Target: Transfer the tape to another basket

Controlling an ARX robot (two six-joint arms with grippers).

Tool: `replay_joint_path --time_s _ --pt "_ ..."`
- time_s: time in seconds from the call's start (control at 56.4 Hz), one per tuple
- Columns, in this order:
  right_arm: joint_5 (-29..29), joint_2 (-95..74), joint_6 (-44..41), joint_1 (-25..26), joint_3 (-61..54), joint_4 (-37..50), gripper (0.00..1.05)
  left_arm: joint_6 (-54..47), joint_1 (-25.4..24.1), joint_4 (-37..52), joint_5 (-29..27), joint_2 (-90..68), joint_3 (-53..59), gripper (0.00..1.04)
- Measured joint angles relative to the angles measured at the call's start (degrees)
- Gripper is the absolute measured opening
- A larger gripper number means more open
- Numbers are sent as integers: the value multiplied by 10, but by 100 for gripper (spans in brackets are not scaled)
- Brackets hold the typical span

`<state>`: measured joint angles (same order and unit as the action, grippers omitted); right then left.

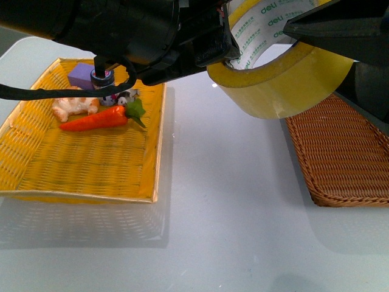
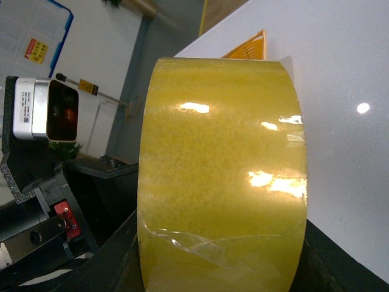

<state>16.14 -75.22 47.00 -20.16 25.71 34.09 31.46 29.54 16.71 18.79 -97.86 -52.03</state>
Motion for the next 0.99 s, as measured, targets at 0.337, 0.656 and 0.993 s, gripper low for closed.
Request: replay_joint_path --time_s 0.337,0.656,0.993 --pt "3 27 0 32 -5 -11 47 -43 -15 72 -101 92 54 67" --pt "45 39 0 138 -10 -17 47 -127 -94 174 -219 196 158 90" --pt "79 -124 13 251 36 80 47 -299 -162 311 -318 317 343 30"
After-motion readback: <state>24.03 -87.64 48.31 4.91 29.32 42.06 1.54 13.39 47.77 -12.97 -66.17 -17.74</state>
